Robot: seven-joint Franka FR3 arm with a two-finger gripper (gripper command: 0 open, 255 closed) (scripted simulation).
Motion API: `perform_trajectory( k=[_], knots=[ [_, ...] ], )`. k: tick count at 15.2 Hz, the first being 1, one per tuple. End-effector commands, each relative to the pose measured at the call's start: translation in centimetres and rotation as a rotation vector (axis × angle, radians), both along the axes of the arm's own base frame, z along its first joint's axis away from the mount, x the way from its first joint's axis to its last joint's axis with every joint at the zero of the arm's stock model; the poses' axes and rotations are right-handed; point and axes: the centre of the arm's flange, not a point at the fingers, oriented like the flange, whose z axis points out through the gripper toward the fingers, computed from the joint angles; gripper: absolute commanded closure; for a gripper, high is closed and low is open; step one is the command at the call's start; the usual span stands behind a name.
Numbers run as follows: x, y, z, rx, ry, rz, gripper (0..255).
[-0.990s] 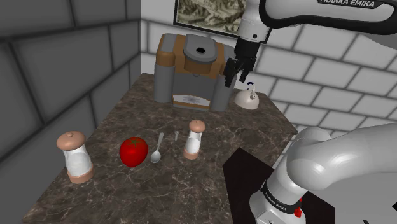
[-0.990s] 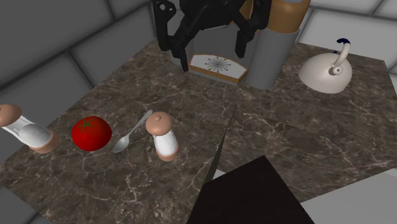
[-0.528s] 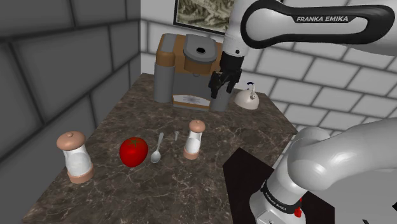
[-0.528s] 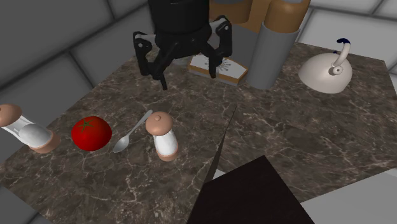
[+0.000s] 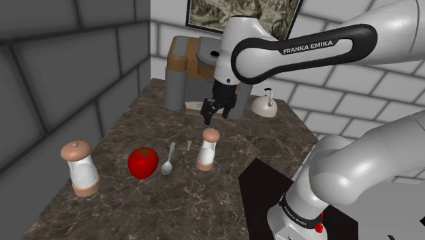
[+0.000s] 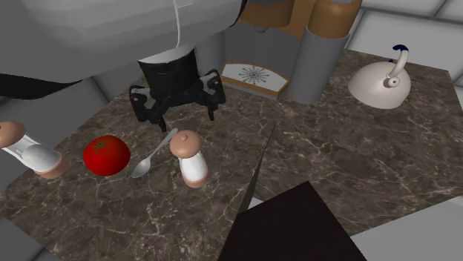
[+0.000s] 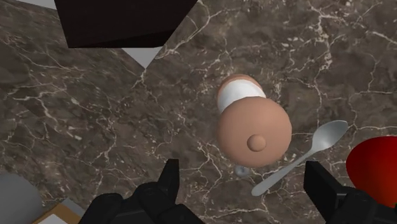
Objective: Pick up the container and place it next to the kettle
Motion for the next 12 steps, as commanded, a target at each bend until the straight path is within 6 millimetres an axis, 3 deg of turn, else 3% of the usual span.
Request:
perform_trajectory(
  k=[1, 9, 12],
  knots=[
    [1.2, 1.3, -1.9, 0.008, -0.004, 0.002, 0],
    [1.5, 1.3, -6.1, 0.009, -0.004, 0.002, 0],
    [1.5, 1.3, -6.1, 0.009, -0.004, 0.002, 0]
  ],
)
